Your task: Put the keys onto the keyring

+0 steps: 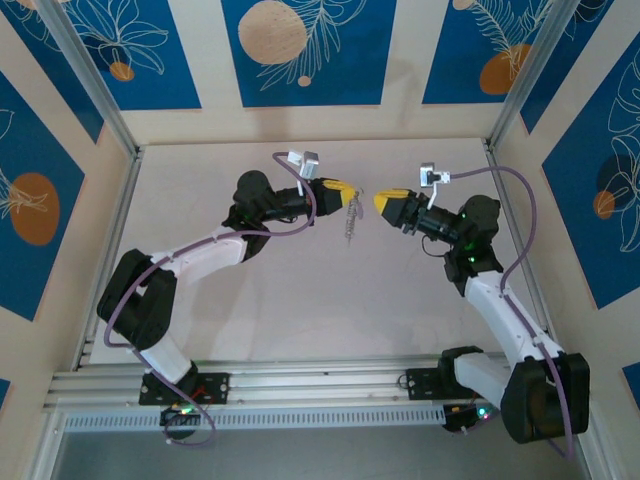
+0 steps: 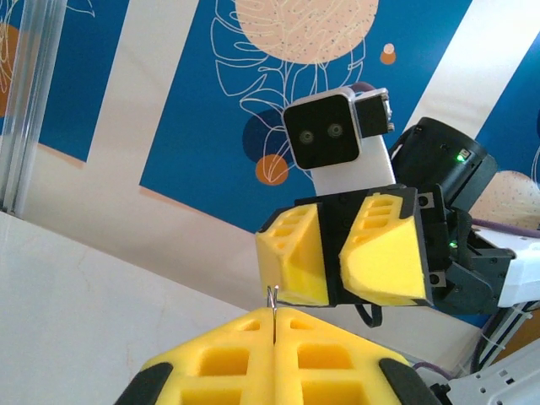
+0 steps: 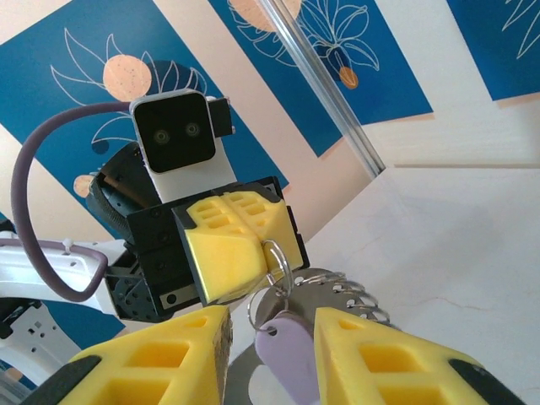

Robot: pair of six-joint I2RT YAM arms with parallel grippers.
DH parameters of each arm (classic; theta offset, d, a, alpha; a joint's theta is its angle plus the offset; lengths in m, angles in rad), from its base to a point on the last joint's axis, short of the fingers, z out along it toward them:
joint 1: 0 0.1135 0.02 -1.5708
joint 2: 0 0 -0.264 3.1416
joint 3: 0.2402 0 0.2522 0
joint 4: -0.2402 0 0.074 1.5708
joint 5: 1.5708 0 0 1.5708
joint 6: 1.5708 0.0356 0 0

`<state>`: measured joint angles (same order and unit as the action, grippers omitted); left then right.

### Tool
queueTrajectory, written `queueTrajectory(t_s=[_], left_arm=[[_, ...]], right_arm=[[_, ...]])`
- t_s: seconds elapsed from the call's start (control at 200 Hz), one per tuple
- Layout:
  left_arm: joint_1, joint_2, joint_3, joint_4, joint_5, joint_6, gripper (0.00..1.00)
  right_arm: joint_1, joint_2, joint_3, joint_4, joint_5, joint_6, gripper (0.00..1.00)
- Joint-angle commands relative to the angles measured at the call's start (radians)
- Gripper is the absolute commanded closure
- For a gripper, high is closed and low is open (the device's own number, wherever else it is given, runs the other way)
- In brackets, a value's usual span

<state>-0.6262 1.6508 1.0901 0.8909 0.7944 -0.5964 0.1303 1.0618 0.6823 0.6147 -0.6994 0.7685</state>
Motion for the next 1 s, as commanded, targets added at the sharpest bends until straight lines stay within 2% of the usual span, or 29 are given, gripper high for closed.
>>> queueTrajectory(t_s=[0.0,0.43,0.89,0.99], left_arm=[[-0.009,-0.008,0.034,0.049,0.028,-0.008,1.0],[-0.01,-0.008,0.039,0.043,0.035,-0.007,1.0],[-0.01,-0.005,0.043,0.042,0.034,-0.006,1.0],[-0.01,-0.005,0.042,0.042,0.032,-0.007,1.0]], right_arm=[[0.003,0.049,0.039,0.075,-0.024,0.044,0.67],[0.08,0.123,0.079,0.118,-0.003,0.042,0.68],[0.082,0.132,0.07,0.125,0.0,0.039,0.97],[0.078,0.132,0.069,0.122,-0.003,0.039,1.0]])
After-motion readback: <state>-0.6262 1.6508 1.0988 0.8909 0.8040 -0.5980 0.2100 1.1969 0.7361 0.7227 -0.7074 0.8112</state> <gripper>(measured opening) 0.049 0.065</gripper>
